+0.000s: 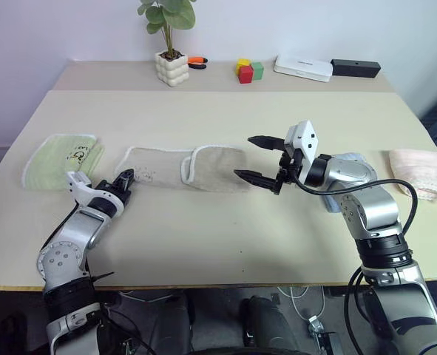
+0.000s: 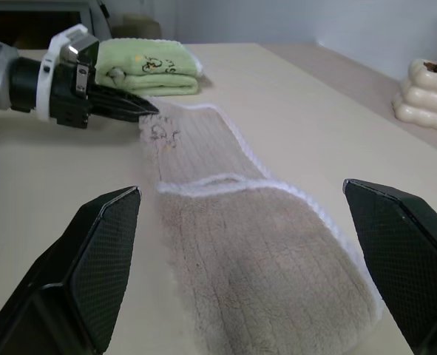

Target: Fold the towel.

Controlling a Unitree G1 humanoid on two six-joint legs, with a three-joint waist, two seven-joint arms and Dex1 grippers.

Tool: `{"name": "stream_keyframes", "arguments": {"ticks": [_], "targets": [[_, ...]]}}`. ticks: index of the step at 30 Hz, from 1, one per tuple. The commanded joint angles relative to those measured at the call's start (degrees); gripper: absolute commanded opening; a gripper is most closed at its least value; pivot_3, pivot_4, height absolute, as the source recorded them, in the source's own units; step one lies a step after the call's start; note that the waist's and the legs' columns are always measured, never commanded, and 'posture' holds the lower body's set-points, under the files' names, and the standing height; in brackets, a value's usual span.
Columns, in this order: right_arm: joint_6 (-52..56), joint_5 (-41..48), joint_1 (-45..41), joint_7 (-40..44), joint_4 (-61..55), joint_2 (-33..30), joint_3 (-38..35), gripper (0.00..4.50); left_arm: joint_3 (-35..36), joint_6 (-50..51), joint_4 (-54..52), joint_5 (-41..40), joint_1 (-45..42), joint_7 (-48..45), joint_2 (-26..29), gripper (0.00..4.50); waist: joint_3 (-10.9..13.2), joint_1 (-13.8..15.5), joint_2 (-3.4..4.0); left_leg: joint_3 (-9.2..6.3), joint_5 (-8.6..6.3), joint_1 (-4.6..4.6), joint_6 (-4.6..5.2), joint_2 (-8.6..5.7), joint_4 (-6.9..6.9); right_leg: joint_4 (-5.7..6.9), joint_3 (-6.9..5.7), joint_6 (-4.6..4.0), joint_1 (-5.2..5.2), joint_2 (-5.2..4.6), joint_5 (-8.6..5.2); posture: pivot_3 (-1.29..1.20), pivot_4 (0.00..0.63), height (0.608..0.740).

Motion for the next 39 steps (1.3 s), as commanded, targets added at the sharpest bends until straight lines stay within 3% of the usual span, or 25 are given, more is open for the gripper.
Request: {"name": "stream_keyframes", "arguments": {"ticks": [1, 6, 9, 13, 19, 25, 32, 36, 39], "targets": [[-0.9, 2.02, 1.56, 5.48, -1.53, -6.66, -4.25, 4.5, -1.49, 0.54, -4.31, 0.57, 0.48, -3.23, 1.13, 0.04, 0.01, 0.25, -0.01, 0.0, 0.0, 0.0, 0.0, -0.03, 0.0, -0.01, 0.0, 0.0, 0.0, -0.03, 0.0, 0.0, 0.15, 0.735], [-1.33, 5.02, 4.95, 10.68, 0.03, -13.13, -8.34, 4.5, -8.88, 0.99, -7.88, 8.57, -2.12, -16.43, 7.85, 0.04, 0.03, 0.09, -0.04, -0.1, 0.0, -0.01, 0.0, -0.11, 0.0, -0.12, -0.01, -0.02, 0.09, -0.03, -0.01, 0.0, 0.15, 0.735], [-1.6, 4.68, 4.87, 9.5, 0.7, -13.03, -9.0, 4.5, -13.14, -0.72, -6.97, 13.11, -5.99, -24.33, 9.78, 0.04, 0.02, -0.02, -0.03, -0.09, 0.0, 0.04, 0.0, -0.11, -0.02, -0.14, 0.0, -0.04, 0.13, -0.03, -0.02, 0.0, 0.15, 0.735], [-2.03, 4.33, 4.64, 7.71, 0.4, -12.08, -8.99, 4.5, -22.86, -5.86, -4.27, 25.09, -10.52, -38.63, 12.88, 0.04, 0.02, 0.0, -0.02, -0.08, 0.0, 0.03, 0.0, -0.11, -0.06, -0.22, 0.0, -0.02, 0.13, -0.01, -0.01, 0.0, 0.15, 0.735], [-2.26, 4.01, 4.62, 6.24, 0.76, -12.73, -9.86, 4.5, -34.56, -11.35, 6.1, 37.84, -19.14, -50.71, 9.14, 0.04, 0.02, 0.16, -0.01, -0.1, 0.0, 0.0, 0.01, -0.14, -0.04, -0.35, 0.0, 0.01, 0.19, -0.02, 0.01, 0.0, 0.15, 0.735], [-2.15, 4.01, 6.61, 5.16, -0.43, -13.93, -11.85, 4.5, -39.8, -16.68, 15.79, 46.7, -23.94, -54.52, 0.67, 0.04, 0.02, 0.17, -0.01, -0.11, -0.03, -0.02, 0.06, -0.16, -0.03, -0.45, 0.0, 0.04, 0.24, -0.02, 0.02, 0.0, 0.15, 0.735], [-1.66, 4.13, 8.74, 3.46, -2.9, -14.12, -12.88, 4.5, -42.91, -17.63, 20.9, 53.96, -24.76, -58.15, -1.4, 0.04, 0.03, -0.22, 0.02, -0.15, -0.04, 0.01, 0.09, -0.15, -0.05, -0.48, 0.01, 0.06, 0.25, 0.0, 0.03, 0.0, 0.15, 0.735], [-1.27, 4.37, 9.18, 2.64, -4.05, -14.03, -13.07, 4.5, -40.81, -15.06, 23.01, 53.98, -25.02, -57.9, -2.51, 0.04, 0.03, 0.01, 0.02, -0.15, -0.05, -0.01, 0.09, -0.15, -0.02, -0.49, 0.01, 0.07, 0.27, -0.02, 0.03, 0.0, 0.15, 0.735], [-1.27, 4.3, 9.11, 2.21, -4.16, -13.74, -12.79, 4.5, -40.8, -14.67, 22.57, 54.92, -24.45, -57.47, -3.04, 0.86, 0.03, 0.07, 0.02, -0.16, -0.05, -0.01, 0.09, -0.16, 0.0, -0.49, 0.0, 0.07, 0.29, -0.02, 0.03, 0.0, 0.15, 0.735]]}}
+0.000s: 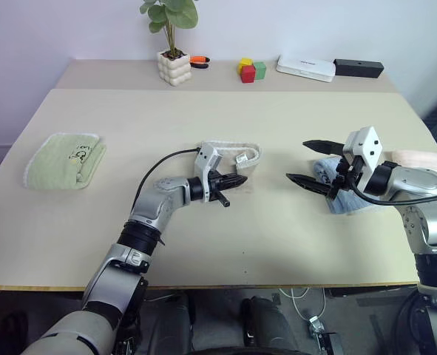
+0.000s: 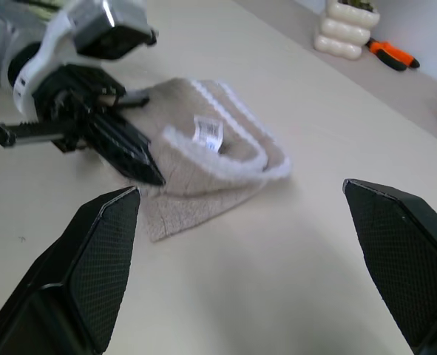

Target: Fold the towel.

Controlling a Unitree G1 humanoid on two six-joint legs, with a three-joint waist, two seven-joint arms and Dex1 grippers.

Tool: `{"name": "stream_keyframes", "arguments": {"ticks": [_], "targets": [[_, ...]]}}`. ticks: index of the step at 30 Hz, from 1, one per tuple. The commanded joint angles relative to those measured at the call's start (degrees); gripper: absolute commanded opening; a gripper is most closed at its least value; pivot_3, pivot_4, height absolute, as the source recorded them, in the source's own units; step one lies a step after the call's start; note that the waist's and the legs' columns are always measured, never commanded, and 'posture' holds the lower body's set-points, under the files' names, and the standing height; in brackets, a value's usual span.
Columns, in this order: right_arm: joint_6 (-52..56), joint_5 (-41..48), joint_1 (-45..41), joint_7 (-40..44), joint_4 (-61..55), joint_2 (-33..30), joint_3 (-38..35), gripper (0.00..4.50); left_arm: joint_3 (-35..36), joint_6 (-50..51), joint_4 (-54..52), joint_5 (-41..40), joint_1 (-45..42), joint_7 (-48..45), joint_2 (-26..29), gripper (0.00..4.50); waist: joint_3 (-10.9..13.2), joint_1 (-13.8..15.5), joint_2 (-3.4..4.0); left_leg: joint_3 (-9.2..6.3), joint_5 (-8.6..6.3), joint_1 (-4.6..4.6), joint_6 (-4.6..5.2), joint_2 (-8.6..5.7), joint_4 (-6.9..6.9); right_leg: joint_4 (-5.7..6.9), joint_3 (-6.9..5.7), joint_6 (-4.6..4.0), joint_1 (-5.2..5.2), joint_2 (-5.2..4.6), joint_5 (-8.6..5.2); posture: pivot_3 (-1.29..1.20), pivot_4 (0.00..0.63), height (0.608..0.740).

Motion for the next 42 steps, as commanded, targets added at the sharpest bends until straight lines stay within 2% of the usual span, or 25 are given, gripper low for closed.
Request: {"name": "stream_keyframes", "arguments": {"ticks": [1, 5, 7, 10, 12, 18, 21, 23, 24, 28, 31, 38, 42], "targets": [[-0.35, 0.8, -0.2, -0.74, -2.12, -0.42, -1.57, 4.5, 0.87, 0.23, -2.09, 0.68, -0.31, -0.37, -1.01, 1.23, 0.0, -0.02, 0.0, 0.0, 0.0, 0.0, 0.0, 0.0, 0.0, 0.0, 0.0, 0.0, 0.0, 0.0, 0.0, 0.0, 0.15, 0.735], [-0.66, 0.61, -1.15, -1.0, -1.16, 0.28, -0.71, 4.5, 1.69, 3.0, -7.32, -2.8, 1.33, -4.48, -1.29, 3.25, 0.0, -0.08, 0.0, 0.0, 0.0, 0.0, 0.0, 0.0, 0.01, 0.0, 0.0, 0.0, 0.01, 0.0, 0.0, 0.0, 0.15, 0.735], [-1.13, 0.2, -1.98, -0.96, -0.25, 0.56, -0.15, 4.5, 1.85, 8.6, -12.12, -6.31, 2.55, -7.45, 0.0, 4.26, 0.01, -0.15, 0.01, -0.01, 0.0, 0.01, 0.0, 0.0, -0.01, 0.01, 0.0, 0.0, 0.01, 0.01, 0.0, 0.0, 0.15, 0.735], [-1.51, 0.05, -3.7, -1.44, 1.28, 1.43, 0.23, 4.5, 0.7, 13.39, -19.32, -8.98, 4.49, -11.49, 3.07, 4.39, 0.0, -0.33, 0.04, -0.02, 0.0, 0.03, 0.0, 0.01, -0.01, 0.03, 0.0, 0.01, 0.01, 0.01, 0.0, 0.0, 0.15, 0.735], [-1.23, 0.27, -5.45, -2.39, 2.58, 2.88, 0.41, 4.5, 2.88, 13.7, -22.63, -10.63, 5.43, -10.58, 3.17, 4.39, 0.02, -0.48, 0.08, -0.02, 0.0, 0.03, 0.0, 0.01, -0.02, 0.03, 0.0, 0.01, 0.01, 0.02, 0.0, 0.0, 0.15, 0.735], [-0.99, -1.58, -9.26, -10.84, 5.01, 9.61, 0.62, 4.5, 14.46, 10.81, -18.81, -13.22, 3.34, -0.59, 0.62, 4.39, 0.02, -0.08, 0.08, -0.04, 0.0, 0.04, 0.0, 0.01, 0.04, 0.03, -0.01, 0.01, 0.07, 0.01, 0.0, 0.0, 0.15, 0.735], [2.04, -2.29, -11.52, -21.02, 5.49, 17.53, 0.94, 4.5, 21.82, 5.64, -11.05, -12.45, 0.23, 7.81, -1.36, 3.58, 0.02, -0.22, 0.08, -0.07, 0.0, 0.04, 0.0, 0.01, 0.06, 0.04, -0.03, 0.03, 0.08, 0.01, 0.01, 0.0, 0.15, 0.735], [1.33, -4.19, -11.37, -24.79, 5.19, 21.17, 2.28, 3.97, 23.63, 1.37, -7.48, -10.24, -1.1, 11.78, -2.47, 2.6, 0.02, -0.23, 0.08, -0.09, 0.0, 0.04, 0.0, 0.01, 0.05, 0.07, -0.04, 0.05, 0.07, 0.02, 0.03, 0.0, 0.15, 0.735], [0.59, -5.56, -11.19, -27.5, 5.32, 23.17, 2.73, 3.63, 24.42, -1.02, -5.98, -9.42, -1.85, 13.93, -3.45, 2.03, 0.02, -0.2, 0.08, -0.08, 0.01, 0.04, 0.0, 0.01, 0.02, 0.06, -0.04, 0.05, 0.06, 0.01, 0.02, 0.0, 0.15, 0.735], [0.46, -7.84, -10.66, -38.45, 5.04, 32.92, 3.84, 1.7, 23.21, -5.91, -2.88, -6.56, -2.83, 16.45, -6.56, 0.08, 0.02, 0.0, 0.08, -0.05, 0.01, -0.02, -0.01, 0.0, 0.01, 0.01, -0.04, 0.07, 0.05, 0.0, 0.03, 0.0, 0.15, 0.735], [-0.58, -11.92, -10.73, -44.03, 6.81, 37.66, 6.76, 0.19, 21.79, -7.03, -2.73, -5.7, -2.51, 17.18, -9.38, 0.0, 0.02, -0.05, 0.08, -0.05, 0.01, -0.03, -0.01, -0.01, 0.04, 0.02, -0.04, 0.09, 0.06, -0.01, 0.04, 0.0, 0.15, 0.735], [-3.55, -18.28, -10.67, -47.99, 15.88, 42.12, 12.52, 0.08, 18.91, -10.45, 2.33, -0.33, -3.03, 19.48, -10.57, 0.0, 0.01, -0.59, 0.09, -0.05, 0.01, 0.01, -0.01, -0.01, 0.0, 0.03, -0.03, 0.09, 0.06, 0.02, 0.05, 0.0, 0.15, 0.735], [-2.62, -18.71, -9.91, -50.68, 23.24, 42.43, 10.33, 0.08, 18.91, -12.1, 6.19, 1.94, -1.83, 19.79, -10.09, 0.0, 0.01, -0.7, 0.08, -0.05, 0.01, -0.01, -0.01, 0.0, -0.05, 0.02, -0.04, 0.1, 0.04, 0.02, 0.04, 0.0, 0.15, 0.735]]}}
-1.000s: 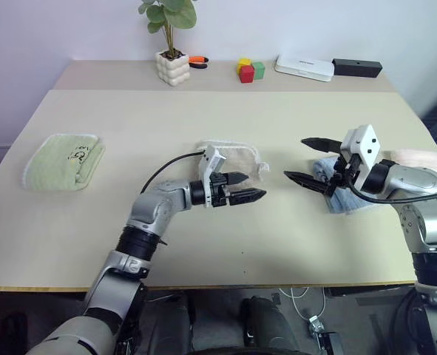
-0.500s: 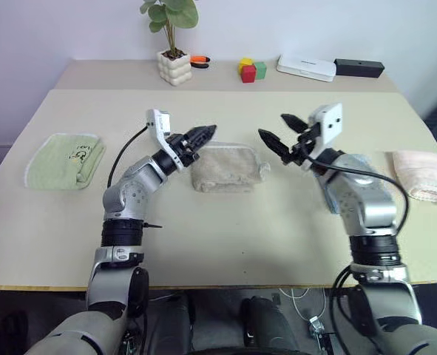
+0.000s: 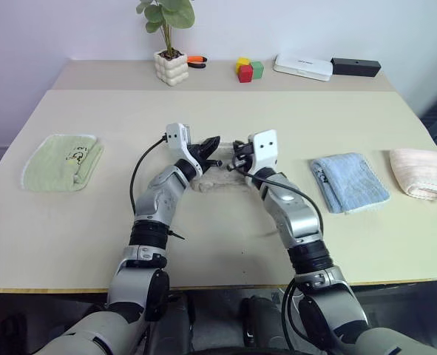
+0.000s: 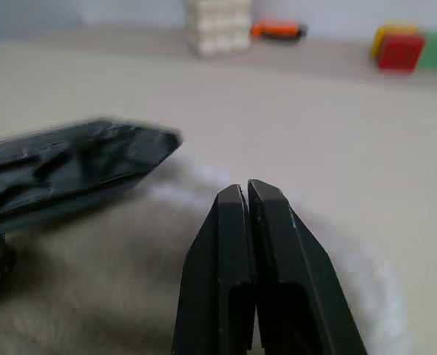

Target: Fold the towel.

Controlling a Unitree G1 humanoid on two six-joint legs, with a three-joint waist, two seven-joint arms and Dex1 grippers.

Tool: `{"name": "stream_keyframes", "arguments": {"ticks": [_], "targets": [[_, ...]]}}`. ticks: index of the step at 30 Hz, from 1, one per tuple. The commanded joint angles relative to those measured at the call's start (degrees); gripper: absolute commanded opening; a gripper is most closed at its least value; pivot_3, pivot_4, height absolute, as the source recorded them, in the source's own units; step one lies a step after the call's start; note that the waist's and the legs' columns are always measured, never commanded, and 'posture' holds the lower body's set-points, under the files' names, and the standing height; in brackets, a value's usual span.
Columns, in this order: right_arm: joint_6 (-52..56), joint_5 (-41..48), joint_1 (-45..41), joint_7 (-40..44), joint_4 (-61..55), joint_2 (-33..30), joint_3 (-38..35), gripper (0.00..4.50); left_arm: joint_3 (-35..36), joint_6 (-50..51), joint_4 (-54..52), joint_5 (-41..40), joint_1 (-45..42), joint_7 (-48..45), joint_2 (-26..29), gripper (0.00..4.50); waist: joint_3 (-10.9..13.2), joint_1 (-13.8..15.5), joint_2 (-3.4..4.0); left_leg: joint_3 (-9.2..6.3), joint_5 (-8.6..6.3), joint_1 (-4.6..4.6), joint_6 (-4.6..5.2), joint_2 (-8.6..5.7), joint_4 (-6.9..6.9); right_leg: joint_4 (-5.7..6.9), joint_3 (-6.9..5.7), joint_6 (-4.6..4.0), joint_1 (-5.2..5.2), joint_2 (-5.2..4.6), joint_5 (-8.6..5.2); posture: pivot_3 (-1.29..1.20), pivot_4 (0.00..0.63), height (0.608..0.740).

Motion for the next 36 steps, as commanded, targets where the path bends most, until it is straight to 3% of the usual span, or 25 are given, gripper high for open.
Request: {"name": "stream_keyframes", "arguments": {"ticks": [1, 11, 14, 17, 21, 24, 30, 36], "targets": [[-0.09, -0.07, 0.41, -1.98, 3.85, 0.07, -2.25, 0.08, -0.78, -3.0, 2.2, 2.68, 0.08, 0.16, 0.9, 0.0, 0.0, 0.07, 0.0, 0.01, 0.0, 0.0, 0.0, 0.0, 0.02, -0.01, 0.0, 0.0, 0.02, -0.01, 0.0, 0.0, 0.15, 0.735], [1.27, -2.96, 3.27, -3.63, 0.63, -3.5, -2.26, 0.08, -0.32, -4.83, 3.33, 4.22, 2.44, -0.5, 4.33, 0.0, -0.03, 0.36, 0.01, -0.01, 0.0, 0.09, 0.01, 0.0, 0.03, -0.01, 0.0, 0.0, 0.14, -0.02, 0.0, 0.0, 0.15, 0.735], [2.57, 1.25, 3.48, -0.66, -2.54, -3.59, -4.3, 0.08, 0.45, -5.09, 2.29, 2.82, 2.73, -1.57, 4.45, 0.0, -0.03, 0.33, 0.01, -0.01, -0.01, 0.1, 0.01, 0.0, 0.03, 0.0, -0.01, 0.0, 0.14, -0.01, 0.0, 0.0, 0.15, 0.735], [4.87, 3.85, 2.94, 2.06, -5.11, -4.66, -5.92, 0.87, 0.49, -5.85, 0.73, 2.65, 2.87, -2.87, 5.03, 0.85, -0.03, 0.27, 0.01, -0.01, -0.01, 0.09, 0.01, 0.0, 0.03, 0.0, 0.0, 0.0, 0.14, -0.01, 0.0, 0.0, 0.15, 0.735], [10.99, 8.8, 0.35, 4.17, -8.17, -6.4, -9.59, 2.92, -0.04, -5.64, -1.88, 2.51, 3.06, -6.15, 6.83, 2.92, -0.02, 0.13, 0.02, -0.01, -0.01, 0.08, 0.01, 0.0, 0.02, 0.0, 0.0, 0.0, 0.12, -0.01, 0.0, 0.0, 0.15, 0.735], [12.38, 6.2, -0.62, 6.84, -8.36, -11.12, -7.63, 4.39, 0.61, -4.59, -3.44, 1.4, 2.95, -8.26, 8.4, 4.46, -0.02, 0.1, 0.04, -0.01, -0.01, 0.06, 0.01, 0.0, 0.01, -0.01, -0.01, 0.0, 0.09, -0.01, 0.0, 0.0, 0.15, 0.735], [30.64, 23.71, -4.78, 8.9, -9.64, -10.69, -19.39, 4.46, -0.28, -7.51, -6.11, 0.94, 3.63, -16.8, 12.86, 4.49, -0.01, -0.49, 0.04, -0.01, -0.01, 0.06, 0.01, 0.01, -0.03, -0.02, -0.01, 0.0, 0.07, 0.0, 0.0, 0.0, 0.15, 0.735], [43.63, 29.78, -7.16, 9.47, -7.49, -14.87, -23.09, 4.46, -0.67, -5.44, -11.17, -3.86, 7.03, -34.24, 20.99, 4.49, 0.0, -0.76, 0.06, 0.02, -0.01, 0.04, 0.01, 0.02, -0.1, -0.02, 0.0, -0.01, 0.0, -0.01, 0.0, 0.0, 0.15, 0.735]]}}
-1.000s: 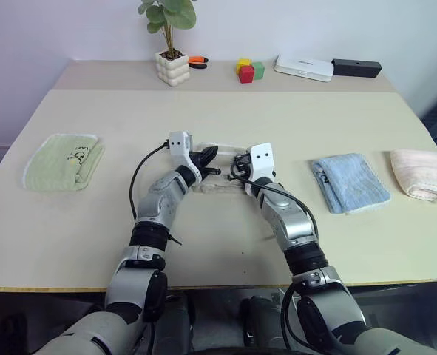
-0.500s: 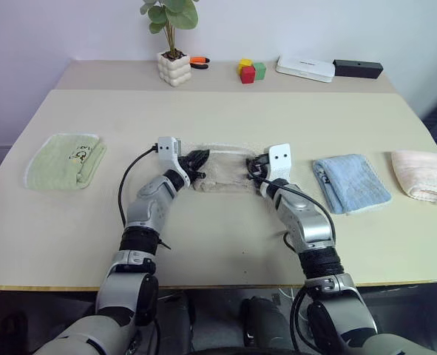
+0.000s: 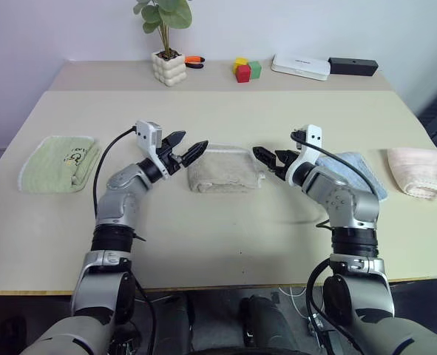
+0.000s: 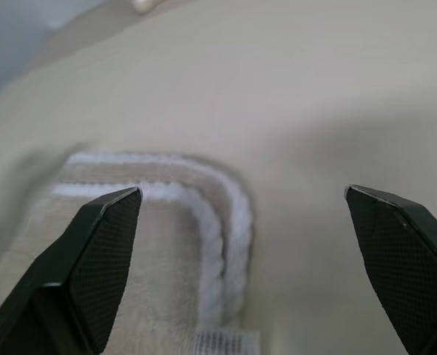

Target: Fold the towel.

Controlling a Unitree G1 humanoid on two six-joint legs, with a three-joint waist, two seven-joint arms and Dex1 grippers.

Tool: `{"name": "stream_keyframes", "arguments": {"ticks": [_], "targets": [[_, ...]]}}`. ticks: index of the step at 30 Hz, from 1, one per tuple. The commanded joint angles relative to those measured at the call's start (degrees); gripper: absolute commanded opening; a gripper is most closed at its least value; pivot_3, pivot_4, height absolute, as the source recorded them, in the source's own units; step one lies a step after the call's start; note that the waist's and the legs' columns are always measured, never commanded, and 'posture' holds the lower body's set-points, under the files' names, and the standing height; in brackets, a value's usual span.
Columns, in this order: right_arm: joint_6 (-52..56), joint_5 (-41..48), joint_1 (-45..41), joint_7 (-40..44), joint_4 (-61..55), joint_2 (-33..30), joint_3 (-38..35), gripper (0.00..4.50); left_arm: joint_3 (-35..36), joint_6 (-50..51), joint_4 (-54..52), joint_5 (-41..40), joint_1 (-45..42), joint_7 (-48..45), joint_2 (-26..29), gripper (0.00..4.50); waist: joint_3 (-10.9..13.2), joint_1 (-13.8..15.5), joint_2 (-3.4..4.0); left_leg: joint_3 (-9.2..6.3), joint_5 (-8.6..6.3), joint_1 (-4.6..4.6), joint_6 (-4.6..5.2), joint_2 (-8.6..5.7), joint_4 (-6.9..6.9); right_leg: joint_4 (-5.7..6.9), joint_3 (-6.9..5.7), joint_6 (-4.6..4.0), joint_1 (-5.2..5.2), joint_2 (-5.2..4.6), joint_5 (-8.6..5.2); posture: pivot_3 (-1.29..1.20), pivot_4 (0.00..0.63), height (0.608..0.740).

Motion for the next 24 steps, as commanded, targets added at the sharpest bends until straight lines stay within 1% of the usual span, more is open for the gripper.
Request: {"name": "stream_keyframes", "arguments": {"ticks": [1, 2, 4, 6, 7, 9, 12, 17, 19, 22, 24], "targets": [[5.78, 3.92, -1.41, 1.65, -1.33, -1.76, -1.17, 4.46, 0.33, 2.02, -4.42, -4.35, 1.57, -9.97, 4.14, 4.49, 0.0, -0.04, 0.0, 0.01, 0.0, 0.0, 0.0, 0.01, -0.02, -0.01, 0.01, 0.0, -0.01, 0.0, 0.0, 0.0, 0.15, 0.735], [7.12, 4.47, -1.5, 1.85, -1.26, -1.9, -1.06, 4.46, 0.6, 1.8, -4.84, -4.96, 2.16, -11.88, 5.25, 4.49, 0.0, -0.05, 0.0, 0.01, 0.0, 0.0, 0.0, 0.01, -0.04, -0.01, 0.01, 0.0, -0.02, 0.0, 0.0, 0.0, 0.15, 0.735], [9.15, 5.15, -1.47, 2.04, -1.18, -1.76, -0.82, 4.46, 1.53, 7.17, -6.74, -8.89, 3.13, -16.24, 8.27, 4.49, 0.0, -0.1, 0.0, 0.02, 0.0, 0.0, 0.0, 0.01, -0.05, -0.01, 0.01, 0.0, -0.03, 0.0, 0.0, 0.0, 0.15, 0.735], [9.77, 5.07, -0.97, 2.67, -1.56, -1.84, 0.21, 4.46, 2.5, 9.28, -8.9, -11.42, 4.12, -19.27, 10.54, 4.49, 0.01, -0.14, 0.01, 0.02, 0.0, -0.02, 0.0, 0.01, -0.06, 0.0, 0.02, -0.01, -0.07, 0.0, 0.0, 0.0, 0.15, 0.735], [10.0, 4.35, -0.43, 2.56, -1.38, -1.69, 1.34, 4.46, 4.0, 10.02, -10.57, -12.93, 5.23, -20.67, 12.56, 4.49, 0.01, -0.16, 0.01, 0.02, 0.0, -0.03, 0.0, 0.01, -0.07, 0.0, 0.02, 0.0, -0.08, 0.0, 0.0, 0.0, 0.15, 0.735], [9.96, 3.34, 0.33, 2.31, -1.16, -1.42, 2.93, 4.46, 6.22, 12.54, -13.28, -15.73, 7.35, -22.61, 15.89, 4.49, 0.01, -0.27, 0.01, 0.02, 0.0, -0.04, 0.01, 0.02, -0.1, 0.0, 0.03, -0.01, -0.11, 0.0, 0.0, 0.0, 0.15, 0.735], [11.29, 4.57, 0.54, 2.27, -1.67, 0.0, 3.16, 4.46, 7.27, 14.07, -16.0, -16.01, 11.34, -23.32, 19.74, 4.49, 0.0, -0.42, 0.02, 0.08, 0.0, -0.01, 0.0, 0.02, -0.25, 0.0, 0.09, -0.01, -0.19, -0.01, -0.01, 0.0, 0.15, 0.735], [12.39, 4.21, 0.95, 3.1, -2.2, 0.86, 5.3, 4.46, 7.92, 13.97, -17.05, -16.08, 12.89, -21.63, 19.95, 4.49, 0.0, -0.22, 0.0, 0.09, 0.01, 0.01, -0.02, 0.02, -0.32, -0.01, 0.08, -0.02, -0.2, -0.01, -0.01, 0.0, 0.15, 0.735], [12.82, 4.77, 0.6, 2.96, -1.51, 2.31, 5.18, 4.46, 7.97, 13.73, -18.05, -16.24, 13.0, -20.67, 19.3, 4.49, -0.01, -0.26, -0.01, 0.1, 0.01, 0.01, -0.02, 0.02, -0.32, -0.01, 0.08, -0.02, -0.2, -0.01, -0.01, 0.0, 0.15, 0.735], [12.77, 3.55, 0.62, 4.08, -1.97, 2.86, 8.69, 4.46, 7.79, 13.76, -19.32, -16.44, 13.43, -19.53, 18.62, 4.49, -0.01, -0.49, -0.01, 0.09, 0.01, 0.03, -0.02, 0.03, -0.36, -0.01, 0.08, -0.02, -0.2, 0.01, -0.01, 0.0, 0.15, 0.735], [12.39, 3.42, 0.44, 3.87, -1.04, 3.85, 8.8, 4.46, 7.72, 13.82, -19.95, -16.44, 13.82, -19.11, 18.27, 4.49, -0.01, -0.68, -0.01, 0.1, 0.01, 0.04, -0.02, 0.04, -0.41, -0.01, 0.09, -0.02, -0.23, 0.03, -0.01, 0.0, 0.15, 0.735]]}}
